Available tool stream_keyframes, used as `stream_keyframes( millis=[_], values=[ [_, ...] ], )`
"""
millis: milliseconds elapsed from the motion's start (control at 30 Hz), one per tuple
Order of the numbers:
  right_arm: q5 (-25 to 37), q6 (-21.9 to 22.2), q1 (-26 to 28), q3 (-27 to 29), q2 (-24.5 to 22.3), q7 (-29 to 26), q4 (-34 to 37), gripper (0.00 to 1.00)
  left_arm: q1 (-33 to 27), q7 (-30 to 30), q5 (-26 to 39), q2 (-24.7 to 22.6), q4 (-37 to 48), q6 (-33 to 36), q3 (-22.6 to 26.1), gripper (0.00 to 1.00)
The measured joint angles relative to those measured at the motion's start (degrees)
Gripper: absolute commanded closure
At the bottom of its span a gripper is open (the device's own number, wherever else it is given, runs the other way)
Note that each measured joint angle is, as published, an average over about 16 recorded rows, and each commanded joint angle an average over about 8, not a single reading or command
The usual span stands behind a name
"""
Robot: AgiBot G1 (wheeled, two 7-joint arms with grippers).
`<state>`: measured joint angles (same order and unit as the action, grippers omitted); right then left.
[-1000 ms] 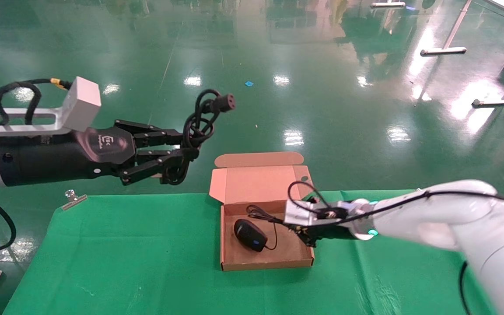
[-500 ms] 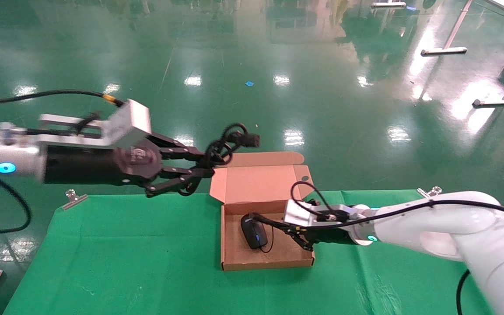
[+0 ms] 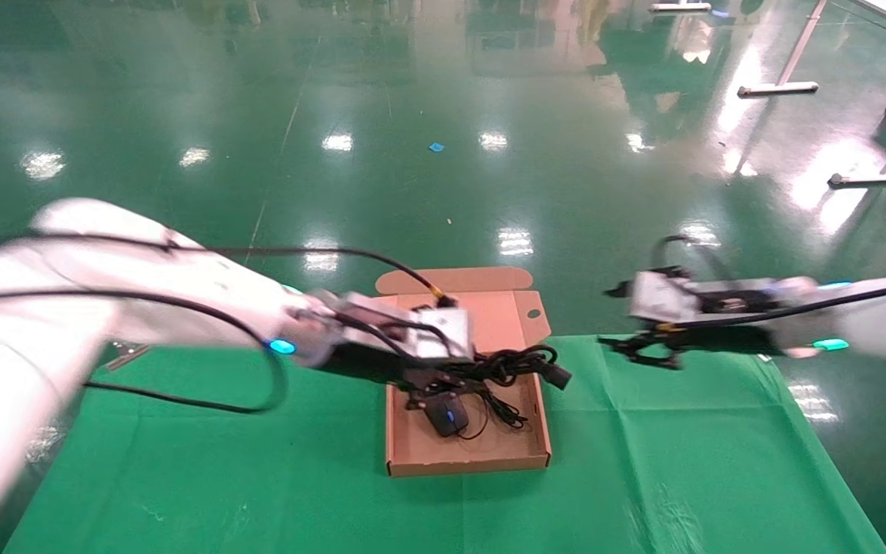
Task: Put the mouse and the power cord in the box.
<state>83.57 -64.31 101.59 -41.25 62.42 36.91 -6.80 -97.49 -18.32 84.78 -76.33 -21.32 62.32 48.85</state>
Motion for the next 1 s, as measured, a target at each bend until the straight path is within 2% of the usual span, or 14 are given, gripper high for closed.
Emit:
stream_keyframes(
  millis=[267,333,500,533,567,1000],
  values=[
    [0.3,-9.1,4.6,-0.2,-6.4,3.6,0.6,0.00,6.3,2.9,0.1,-2.7,-5.7,-13.2,7.8,0.98],
    [0.3,-10.1,5.2,-0.2,-7.1,4.0,1.0,0.00,7.3,4.2,-0.1,-2.7,-7.0,-15.4,9.7,0.79],
    [0.3,-11.1,5.8,-0.3,-7.8,4.5,1.6,0.00,8.5,6.9,-0.8,-2.9,-8.8,-18.2,13.1,0.16],
    [0.3,-11.1,5.8,-0.3,-7.8,4.6,1.7,0.00,8.5,7.2,-0.8,-2.9,-9.0,-18.5,13.5,0.06],
    [0.3,-11.2,5.9,-0.3,-7.8,4.6,1.8,0.00,8.6,7.5,-0.9,-2.9,-9.1,-18.8,13.8,0.02],
    [-0.4,-11.1,5.1,0.1,-7.9,3.8,0.7,0.00,8.9,7.9,-1.7,-2.0,-10.0,-18.0,13.1,0.00]
  ],
)
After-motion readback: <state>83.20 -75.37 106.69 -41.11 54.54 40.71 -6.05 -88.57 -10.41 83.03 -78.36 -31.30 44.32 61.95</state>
